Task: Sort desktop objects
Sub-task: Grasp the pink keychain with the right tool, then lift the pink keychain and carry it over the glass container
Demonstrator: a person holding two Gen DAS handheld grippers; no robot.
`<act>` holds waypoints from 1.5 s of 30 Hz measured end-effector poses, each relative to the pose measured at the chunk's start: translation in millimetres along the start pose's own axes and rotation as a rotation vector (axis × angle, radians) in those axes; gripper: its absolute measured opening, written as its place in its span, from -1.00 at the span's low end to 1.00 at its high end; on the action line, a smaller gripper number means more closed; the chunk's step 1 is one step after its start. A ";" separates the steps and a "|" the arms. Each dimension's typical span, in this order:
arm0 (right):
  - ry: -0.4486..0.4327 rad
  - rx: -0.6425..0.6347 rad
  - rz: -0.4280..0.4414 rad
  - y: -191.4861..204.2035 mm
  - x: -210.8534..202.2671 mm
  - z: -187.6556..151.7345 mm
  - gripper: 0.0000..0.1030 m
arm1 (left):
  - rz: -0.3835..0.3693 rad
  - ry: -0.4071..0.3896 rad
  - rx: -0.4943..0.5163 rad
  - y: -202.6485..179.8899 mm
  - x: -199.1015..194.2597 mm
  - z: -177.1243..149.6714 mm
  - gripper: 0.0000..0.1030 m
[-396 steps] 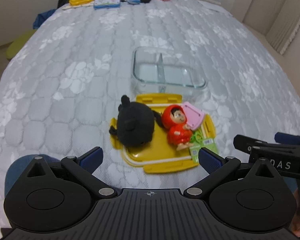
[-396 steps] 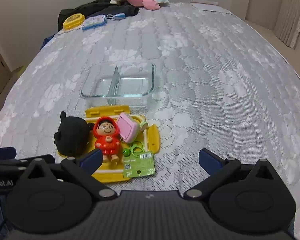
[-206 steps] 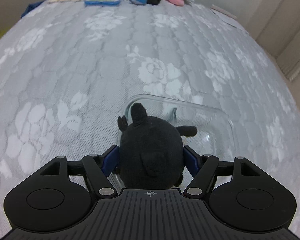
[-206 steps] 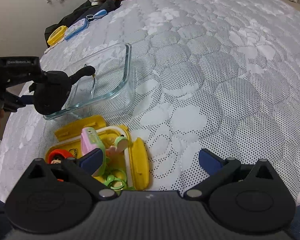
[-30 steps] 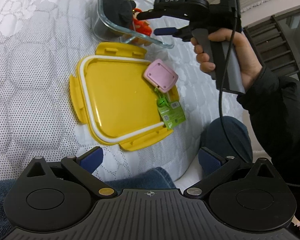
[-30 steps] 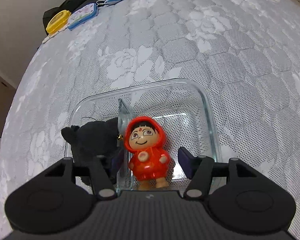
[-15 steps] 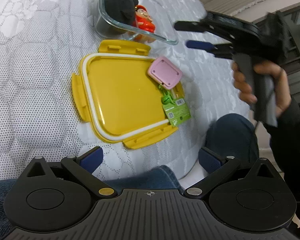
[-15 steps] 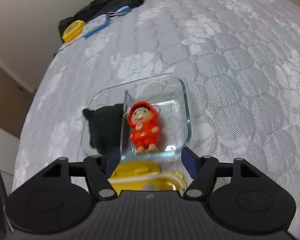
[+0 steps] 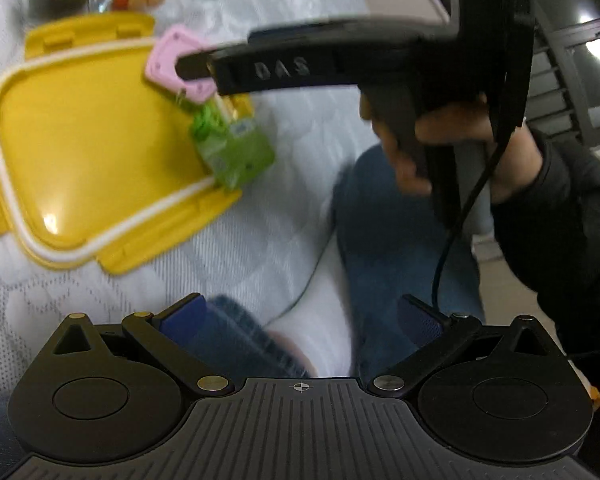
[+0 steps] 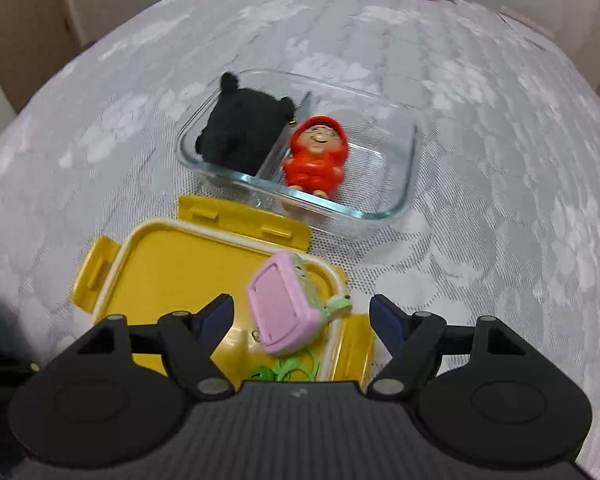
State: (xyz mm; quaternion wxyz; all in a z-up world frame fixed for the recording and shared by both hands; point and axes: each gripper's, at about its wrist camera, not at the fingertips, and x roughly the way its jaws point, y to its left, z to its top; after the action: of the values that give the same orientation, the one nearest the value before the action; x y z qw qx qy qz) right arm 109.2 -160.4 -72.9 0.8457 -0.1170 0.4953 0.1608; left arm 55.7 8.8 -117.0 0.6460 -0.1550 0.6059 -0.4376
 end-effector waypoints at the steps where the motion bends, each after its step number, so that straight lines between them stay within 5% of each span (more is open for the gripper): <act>1: 0.003 -0.018 -0.014 3.2 3.5 1.8 0.43 | -0.009 0.002 -0.011 2.5 0.2 0.0 1.00; 9: 0.033 -0.127 -0.078 18.7 29.6 5.6 0.35 | -0.070 -0.029 -0.046 8.8 -5.5 1.3 1.00; 13: 0.064 -0.121 -0.040 19.2 34.5 5.5 0.00 | -0.090 -0.014 -0.036 5.7 -3.4 1.8 1.00; 19: 0.078 -0.143 -0.026 23.5 26.7 3.6 -0.20 | -0.091 -0.022 -0.050 8.4 -2.2 1.4 1.00; 29: 0.037 -0.075 -0.030 -2.8 -16.9 21.3 -0.20 | -0.083 -0.050 -0.059 10.1 -8.5 -0.8 1.00; 31: 0.021 -0.048 -0.027 -9.8 -26.5 30.0 -0.53 | -0.081 -0.059 -0.066 11.2 -9.0 -1.3 1.00; 33: 0.000 -0.017 -0.021 -17.6 -38.6 41.5 -0.57 | -0.074 -0.074 -0.074 11.7 -11.7 -1.9 1.00; 36: -0.064 0.013 -0.032 -25.8 -57.8 59.5 -0.91 | -0.064 -0.098 -0.094 14.3 -13.7 -2.1 1.00; 42: -0.102 -0.009 -0.044 -26.5 -72.9 81.0 -0.87 | -0.061 -0.132 -0.132 19.8 -16.3 -1.4 1.00; 45: -0.069 -0.038 -0.033 -20.7 -60.8 72.4 -0.42 | -0.061 -0.140 -0.137 19.5 -18.1 0.1 1.00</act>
State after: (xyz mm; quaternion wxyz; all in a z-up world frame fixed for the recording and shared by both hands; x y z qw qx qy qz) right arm 147.4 -163.1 16.1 0.8625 -0.1356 0.4606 0.1600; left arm 65.3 33.6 -119.5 0.6612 -0.2475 0.5826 -0.4027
